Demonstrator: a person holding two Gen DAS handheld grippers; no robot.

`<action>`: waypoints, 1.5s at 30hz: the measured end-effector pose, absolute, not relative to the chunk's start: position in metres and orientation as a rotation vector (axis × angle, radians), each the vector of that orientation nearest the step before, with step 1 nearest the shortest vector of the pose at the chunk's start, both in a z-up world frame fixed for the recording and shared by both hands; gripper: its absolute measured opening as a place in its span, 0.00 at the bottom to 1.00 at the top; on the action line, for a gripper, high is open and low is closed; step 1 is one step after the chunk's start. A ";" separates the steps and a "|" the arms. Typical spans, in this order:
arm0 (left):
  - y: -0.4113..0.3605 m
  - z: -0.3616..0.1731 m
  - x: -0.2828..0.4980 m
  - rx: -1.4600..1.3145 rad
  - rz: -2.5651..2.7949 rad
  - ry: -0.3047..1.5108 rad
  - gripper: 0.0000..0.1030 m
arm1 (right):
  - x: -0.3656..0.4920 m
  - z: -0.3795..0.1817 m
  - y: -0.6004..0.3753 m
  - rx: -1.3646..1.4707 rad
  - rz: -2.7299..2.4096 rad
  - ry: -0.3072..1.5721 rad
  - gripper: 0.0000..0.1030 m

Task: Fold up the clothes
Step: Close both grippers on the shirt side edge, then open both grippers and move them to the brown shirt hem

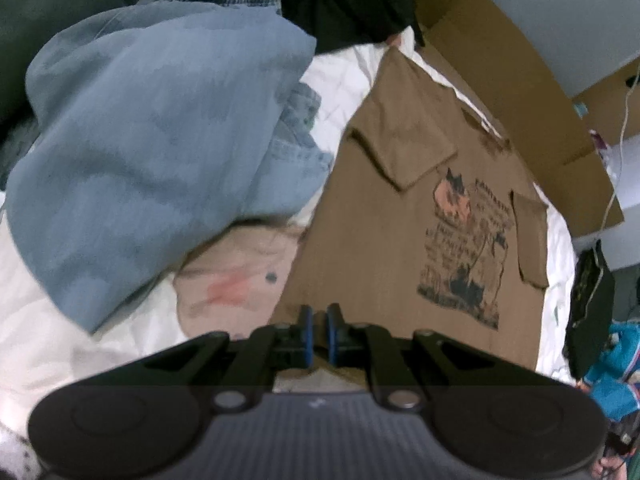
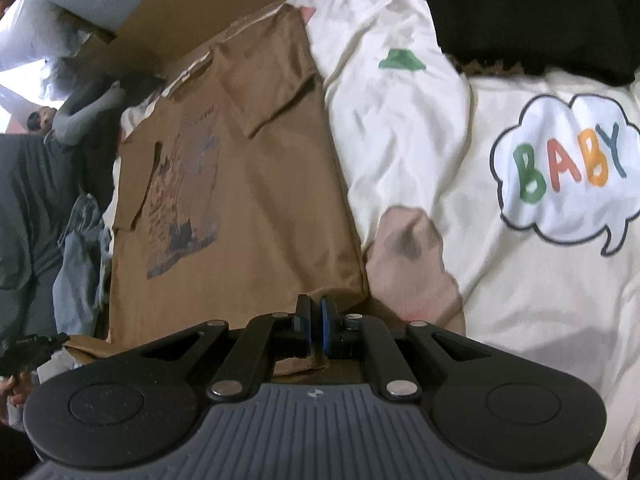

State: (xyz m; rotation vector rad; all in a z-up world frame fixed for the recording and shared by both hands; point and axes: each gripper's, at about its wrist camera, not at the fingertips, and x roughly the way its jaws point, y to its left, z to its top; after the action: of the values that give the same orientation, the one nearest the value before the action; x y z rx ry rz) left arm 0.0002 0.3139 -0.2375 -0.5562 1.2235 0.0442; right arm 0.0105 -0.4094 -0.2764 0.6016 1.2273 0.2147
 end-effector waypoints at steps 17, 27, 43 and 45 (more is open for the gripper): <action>0.315 -0.279 0.072 -0.587 0.082 1.229 0.07 | 0.068 -0.293 -0.400 0.551 0.141 1.214 0.00; 0.324 -0.304 0.101 -0.597 0.139 1.231 0.00 | 0.097 -0.309 -0.383 0.480 0.114 1.243 0.00; 0.293 -0.307 0.100 -0.347 0.047 1.290 0.11 | 0.103 -0.313 -0.389 0.482 0.006 1.254 0.27; 0.289 -0.309 0.100 -0.300 0.058 1.291 0.22 | 0.098 -0.312 -0.393 0.487 -0.007 1.248 0.30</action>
State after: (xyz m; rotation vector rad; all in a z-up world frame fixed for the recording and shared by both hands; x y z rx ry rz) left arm 0.1004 0.2886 -0.3093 -0.3002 1.2906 0.0582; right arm 0.0979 -0.3928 -0.3116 0.4875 1.2480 -0.0071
